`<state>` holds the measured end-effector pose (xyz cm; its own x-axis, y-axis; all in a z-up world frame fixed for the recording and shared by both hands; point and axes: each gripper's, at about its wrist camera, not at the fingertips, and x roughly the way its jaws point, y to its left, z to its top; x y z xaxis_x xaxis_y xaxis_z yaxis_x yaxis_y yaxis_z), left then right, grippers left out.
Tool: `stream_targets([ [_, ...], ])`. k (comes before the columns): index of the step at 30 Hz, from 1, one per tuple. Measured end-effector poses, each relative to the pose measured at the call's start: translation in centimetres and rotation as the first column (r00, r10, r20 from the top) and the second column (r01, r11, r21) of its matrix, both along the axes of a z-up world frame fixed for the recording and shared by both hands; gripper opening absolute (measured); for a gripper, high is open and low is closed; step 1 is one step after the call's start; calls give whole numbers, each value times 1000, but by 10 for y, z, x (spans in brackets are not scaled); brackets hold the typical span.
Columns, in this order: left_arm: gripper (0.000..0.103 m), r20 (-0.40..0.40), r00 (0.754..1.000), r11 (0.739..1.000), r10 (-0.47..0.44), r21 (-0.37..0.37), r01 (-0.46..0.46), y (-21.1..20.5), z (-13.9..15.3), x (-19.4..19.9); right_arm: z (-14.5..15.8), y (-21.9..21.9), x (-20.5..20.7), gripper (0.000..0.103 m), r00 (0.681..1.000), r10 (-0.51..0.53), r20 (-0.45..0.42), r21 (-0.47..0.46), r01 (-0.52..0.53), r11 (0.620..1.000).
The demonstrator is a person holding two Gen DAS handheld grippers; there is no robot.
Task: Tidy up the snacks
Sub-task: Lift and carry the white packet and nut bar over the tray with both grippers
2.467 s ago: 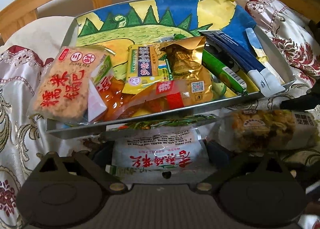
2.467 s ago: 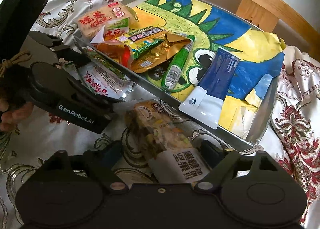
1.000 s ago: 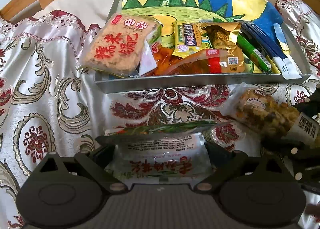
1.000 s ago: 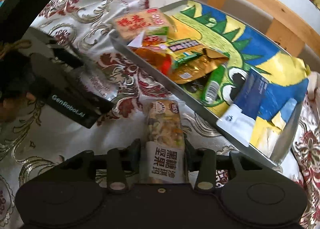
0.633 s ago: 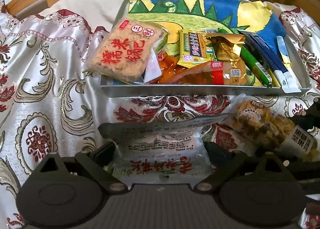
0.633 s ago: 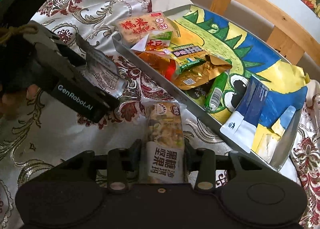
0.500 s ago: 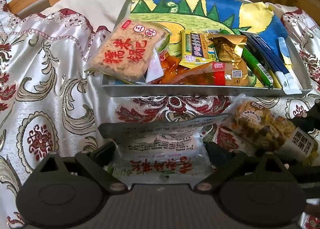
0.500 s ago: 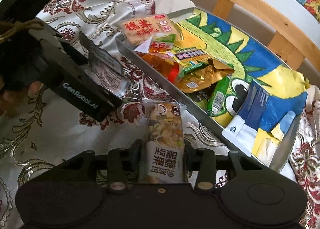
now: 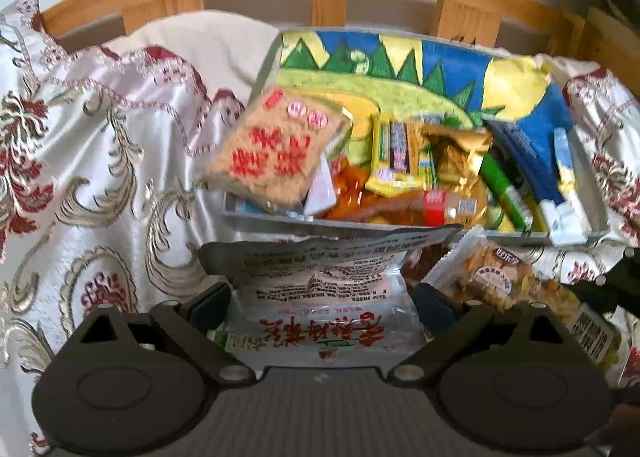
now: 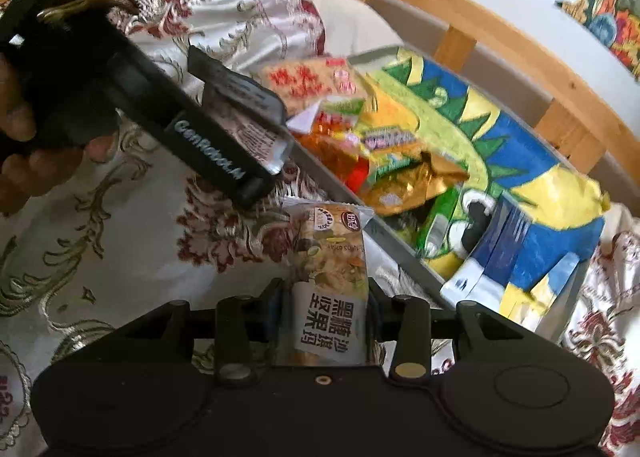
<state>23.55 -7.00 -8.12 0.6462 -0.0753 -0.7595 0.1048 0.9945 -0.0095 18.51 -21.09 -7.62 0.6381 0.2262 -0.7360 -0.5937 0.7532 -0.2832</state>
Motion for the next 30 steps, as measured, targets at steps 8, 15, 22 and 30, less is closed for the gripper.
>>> stream_targets([
  [8, 99, 90, 996, 999, 4, -36, 0, 0, 31, 0, 29, -6, -14, 43, 993, -26, 111, 60, 20, 998],
  [15, 99, 130, 991, 999, -12, -47, 18, -16, 41, 14, 41, -37, 8, 43, 964, -203, 173, 120, 184, 976],
  [22, 99, 161, 986, 997, -43, -60, 54, -50, 59, 42, 44, -72, 39, 43, 900, -397, 181, 223, 356, 908],
  [30, 99, 149, 984, 992, -96, -72, 107, -100, 56, 85, 30, -118, 65, 43, 822, -560, 106, 270, 518, 812],
])
